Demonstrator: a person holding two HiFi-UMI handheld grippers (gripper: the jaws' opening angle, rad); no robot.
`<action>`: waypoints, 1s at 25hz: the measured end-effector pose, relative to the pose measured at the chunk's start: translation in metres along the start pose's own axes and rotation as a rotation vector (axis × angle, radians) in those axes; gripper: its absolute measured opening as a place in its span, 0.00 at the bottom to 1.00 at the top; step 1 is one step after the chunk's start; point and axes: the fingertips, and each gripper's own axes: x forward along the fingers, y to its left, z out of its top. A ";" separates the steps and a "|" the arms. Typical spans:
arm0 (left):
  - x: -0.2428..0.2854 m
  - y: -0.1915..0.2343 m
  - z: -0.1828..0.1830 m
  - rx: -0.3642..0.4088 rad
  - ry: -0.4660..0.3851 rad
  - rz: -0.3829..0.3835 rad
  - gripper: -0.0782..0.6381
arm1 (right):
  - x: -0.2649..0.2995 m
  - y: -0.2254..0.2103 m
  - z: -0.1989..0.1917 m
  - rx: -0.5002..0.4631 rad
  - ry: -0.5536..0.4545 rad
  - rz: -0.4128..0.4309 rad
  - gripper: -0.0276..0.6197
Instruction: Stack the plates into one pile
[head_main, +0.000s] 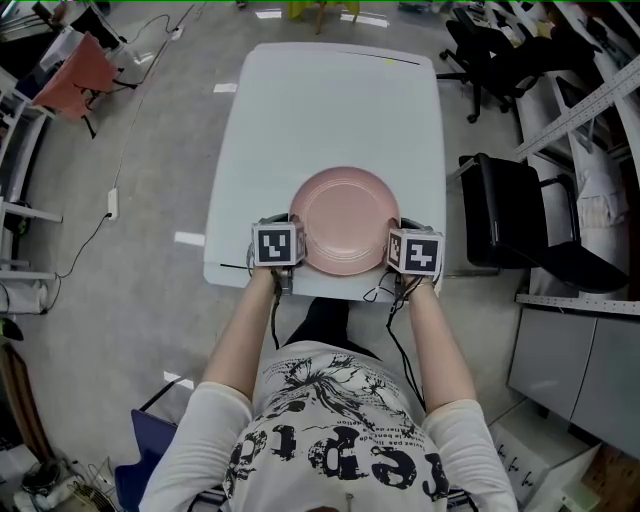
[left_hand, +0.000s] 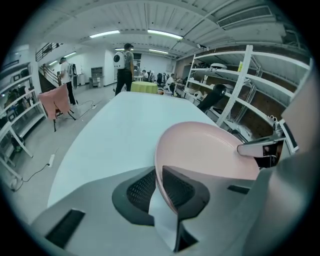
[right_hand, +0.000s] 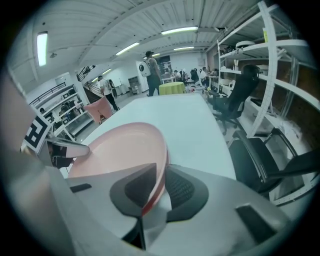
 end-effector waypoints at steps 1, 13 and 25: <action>0.000 -0.001 0.000 0.003 0.000 0.000 0.18 | 0.000 -0.002 0.001 -0.006 -0.004 -0.015 0.14; 0.007 0.006 -0.002 -0.028 -0.032 0.013 0.27 | 0.011 -0.011 -0.003 -0.076 -0.015 -0.085 0.14; -0.019 0.001 0.022 0.037 -0.224 -0.017 0.32 | -0.014 -0.011 0.020 -0.143 -0.154 -0.051 0.05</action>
